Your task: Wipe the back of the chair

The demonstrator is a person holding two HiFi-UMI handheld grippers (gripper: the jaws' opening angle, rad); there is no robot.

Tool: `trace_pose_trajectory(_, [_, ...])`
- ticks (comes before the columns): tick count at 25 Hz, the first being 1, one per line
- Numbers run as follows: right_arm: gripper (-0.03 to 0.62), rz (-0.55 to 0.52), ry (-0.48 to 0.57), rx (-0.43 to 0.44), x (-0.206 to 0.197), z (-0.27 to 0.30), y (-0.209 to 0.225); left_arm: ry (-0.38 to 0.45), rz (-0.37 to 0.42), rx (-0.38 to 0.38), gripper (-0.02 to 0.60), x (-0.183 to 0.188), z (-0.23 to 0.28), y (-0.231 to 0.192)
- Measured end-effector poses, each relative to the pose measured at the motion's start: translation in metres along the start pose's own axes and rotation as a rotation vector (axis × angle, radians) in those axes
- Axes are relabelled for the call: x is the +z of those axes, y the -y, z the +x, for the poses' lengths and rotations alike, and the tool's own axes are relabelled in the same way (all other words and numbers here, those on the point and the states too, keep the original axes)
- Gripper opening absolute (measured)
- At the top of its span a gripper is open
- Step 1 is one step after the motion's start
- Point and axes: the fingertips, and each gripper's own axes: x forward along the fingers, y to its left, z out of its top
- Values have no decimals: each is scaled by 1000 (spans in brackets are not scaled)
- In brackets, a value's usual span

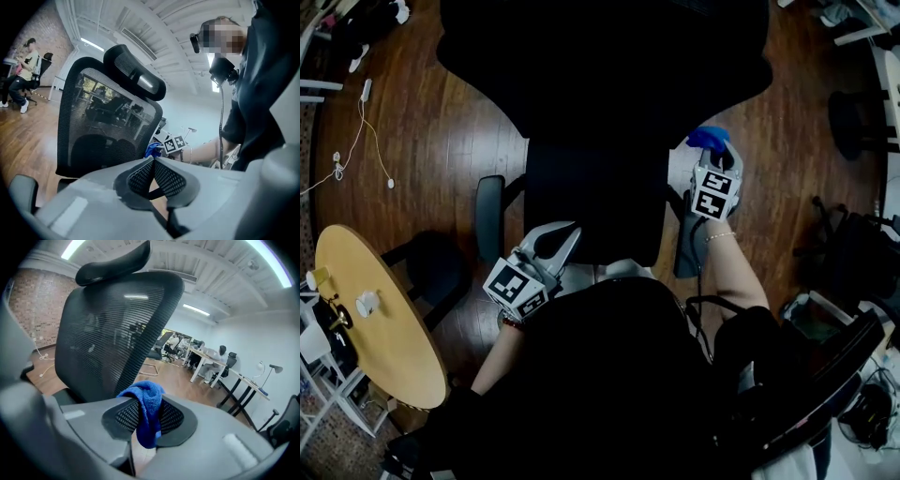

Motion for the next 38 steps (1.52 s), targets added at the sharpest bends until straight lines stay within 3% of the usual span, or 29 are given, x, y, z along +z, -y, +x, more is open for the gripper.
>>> trace_pose_trajectory(6, [78,-33,36,145,12,-30,-79,40,-40,43,0,-5,-38,-30])
trace_pose_trajectory(14, [78,-85,-7,496,12,-2,-302,92,-76,138,3,-1,-116,-102])
trace_pose_trajectory(18, [78,-116,3,567,30,15,-390,107,-97,212,3,-6,-163,-143])
trace_pose_trajectory(23, [78,-125,-33,614,45,30,-456,131,-123,290,3,-10,-201,-174])
trace_pose_trajectory(26, [78,-130,-73,639,45,41,-476,132,-130,306,3,-12,-209,-181])
trace_pose_trajectory(30, [77,-141,-75,614,43,44,-471,127,-137,298,3,-13,-208,-179])
trace_pose_trajectory(38, [77,-113,-95,451,29,54,-373,75,-76,217,3,-3,-160,-156])
